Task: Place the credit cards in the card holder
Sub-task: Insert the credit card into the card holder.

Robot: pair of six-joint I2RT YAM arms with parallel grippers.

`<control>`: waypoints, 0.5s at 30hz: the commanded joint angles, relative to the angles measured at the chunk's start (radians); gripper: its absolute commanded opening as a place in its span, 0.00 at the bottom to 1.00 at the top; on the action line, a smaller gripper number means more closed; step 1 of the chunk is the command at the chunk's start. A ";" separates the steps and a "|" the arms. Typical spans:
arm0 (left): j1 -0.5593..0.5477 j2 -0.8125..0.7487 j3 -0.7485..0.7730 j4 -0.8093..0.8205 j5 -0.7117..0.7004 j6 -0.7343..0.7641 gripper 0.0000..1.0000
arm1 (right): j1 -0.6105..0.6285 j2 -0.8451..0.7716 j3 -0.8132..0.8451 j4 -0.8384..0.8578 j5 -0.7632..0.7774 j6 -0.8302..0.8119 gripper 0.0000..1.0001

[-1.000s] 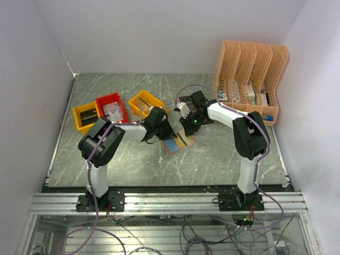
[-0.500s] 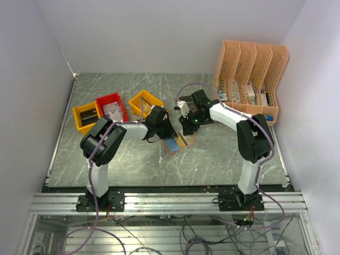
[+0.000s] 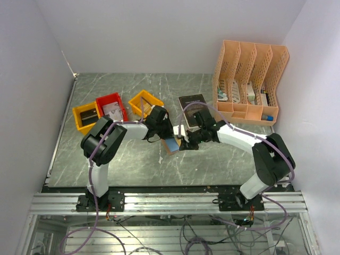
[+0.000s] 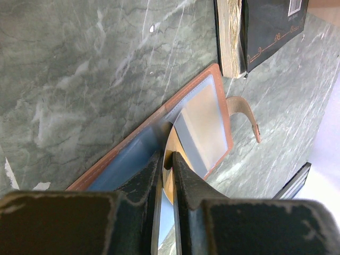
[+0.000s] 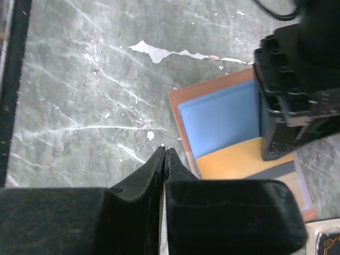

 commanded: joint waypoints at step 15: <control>-0.007 0.048 -0.005 -0.065 0.002 0.045 0.21 | 0.177 0.076 -0.094 0.441 0.404 0.089 0.02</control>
